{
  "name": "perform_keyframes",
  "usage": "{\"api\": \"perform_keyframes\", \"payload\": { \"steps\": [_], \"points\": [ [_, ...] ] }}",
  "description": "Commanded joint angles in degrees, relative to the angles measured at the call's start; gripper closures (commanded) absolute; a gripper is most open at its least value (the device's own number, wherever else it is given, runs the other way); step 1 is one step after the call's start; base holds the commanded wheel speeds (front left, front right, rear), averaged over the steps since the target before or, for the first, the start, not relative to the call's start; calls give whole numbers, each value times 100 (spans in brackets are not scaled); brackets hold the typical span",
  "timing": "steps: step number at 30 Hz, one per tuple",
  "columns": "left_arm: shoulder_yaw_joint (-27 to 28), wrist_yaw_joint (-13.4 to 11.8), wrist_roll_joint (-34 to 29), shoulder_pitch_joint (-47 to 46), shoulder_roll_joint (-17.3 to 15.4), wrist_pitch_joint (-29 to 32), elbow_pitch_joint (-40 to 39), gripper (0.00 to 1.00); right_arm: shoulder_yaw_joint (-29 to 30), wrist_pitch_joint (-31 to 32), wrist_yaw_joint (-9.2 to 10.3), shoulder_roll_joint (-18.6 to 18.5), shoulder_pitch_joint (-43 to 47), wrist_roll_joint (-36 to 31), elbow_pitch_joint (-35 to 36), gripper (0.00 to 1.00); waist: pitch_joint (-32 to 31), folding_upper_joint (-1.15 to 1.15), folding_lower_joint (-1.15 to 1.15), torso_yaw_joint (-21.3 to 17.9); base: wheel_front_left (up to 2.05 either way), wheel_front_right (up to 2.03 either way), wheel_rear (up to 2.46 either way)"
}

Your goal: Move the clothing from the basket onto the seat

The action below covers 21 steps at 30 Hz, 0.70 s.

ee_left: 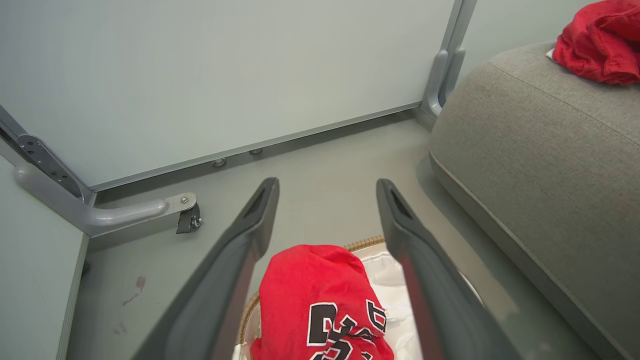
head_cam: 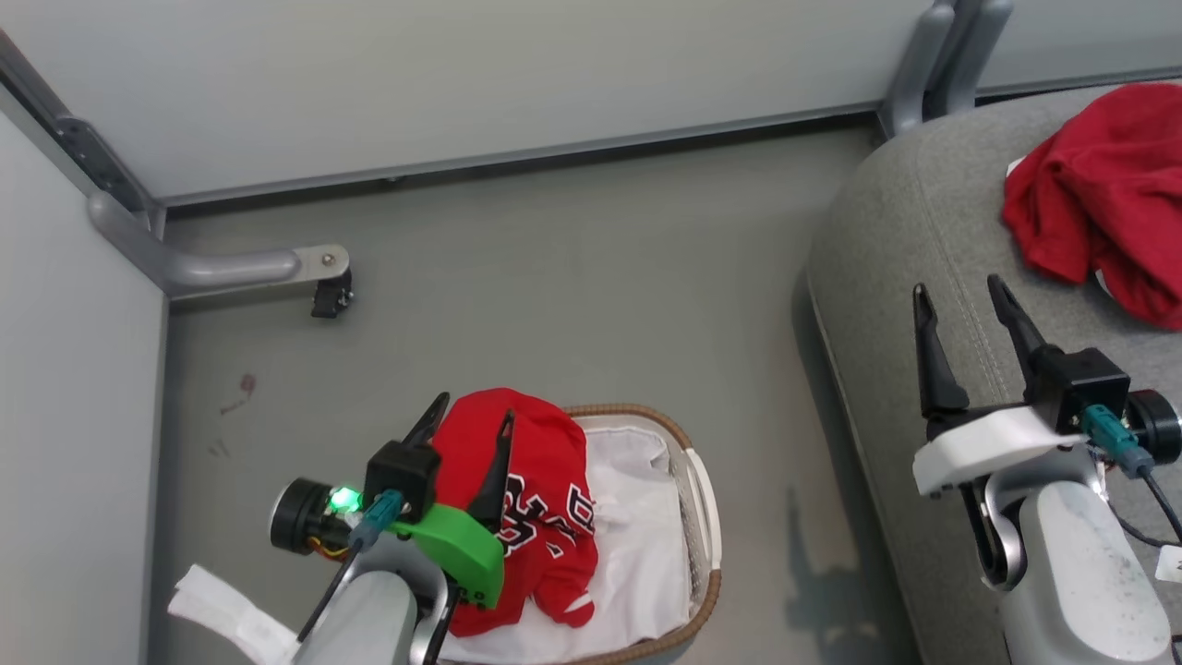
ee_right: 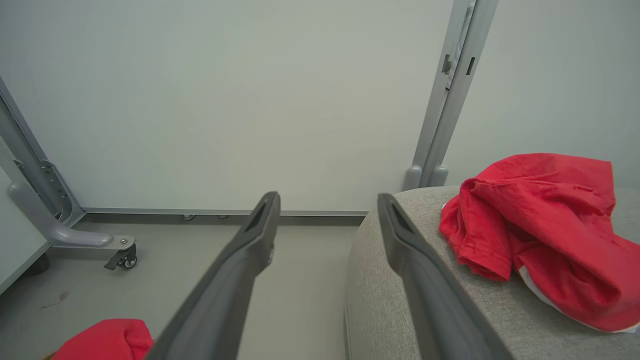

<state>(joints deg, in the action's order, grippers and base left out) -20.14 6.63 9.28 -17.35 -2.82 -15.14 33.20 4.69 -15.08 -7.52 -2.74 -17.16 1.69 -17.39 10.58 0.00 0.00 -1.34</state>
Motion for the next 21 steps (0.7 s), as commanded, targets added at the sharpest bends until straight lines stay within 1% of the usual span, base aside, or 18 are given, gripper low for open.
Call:
{"api": "perform_keyframes", "payload": {
  "steps": [1, 10, 14, 18, 21],
  "points": [
    [-126, 33, -101, -257, -14, -2, 170, 0, 37, -14, 6, -26, -159, -16, 70, 0, 582, 0, 0, -248, 0, 0, 0],
    [-1174, 86, -595, -1492, -69, -2, 1548, 0, 49, -14, 6, -24, -766, 147, 412, 0, 1773, 0, 0, -704, 0, 0, 0],
    [-1715, 89, -585, -1993, -67, 33, 2151, 0, -15, -14, 6, -23, -993, 251, 530, 0, 2251, 0, 0, -901, 0, 0, 0],
    [-2091, 87, -550, -2427, -119, 90, 2692, 0, -116, -14, 6, -21, -1182, 372, 622, 0, 2666, 0, 0, -1070, 0, 0, 0],
    [-2388, 88, -638, -2705, -172, 133, 3019, 0, -202, -14, 6, -21, -1303, 473, 678, 0, 2938, 0, 0, -1183, 0, 0, 0]
  ]
}}
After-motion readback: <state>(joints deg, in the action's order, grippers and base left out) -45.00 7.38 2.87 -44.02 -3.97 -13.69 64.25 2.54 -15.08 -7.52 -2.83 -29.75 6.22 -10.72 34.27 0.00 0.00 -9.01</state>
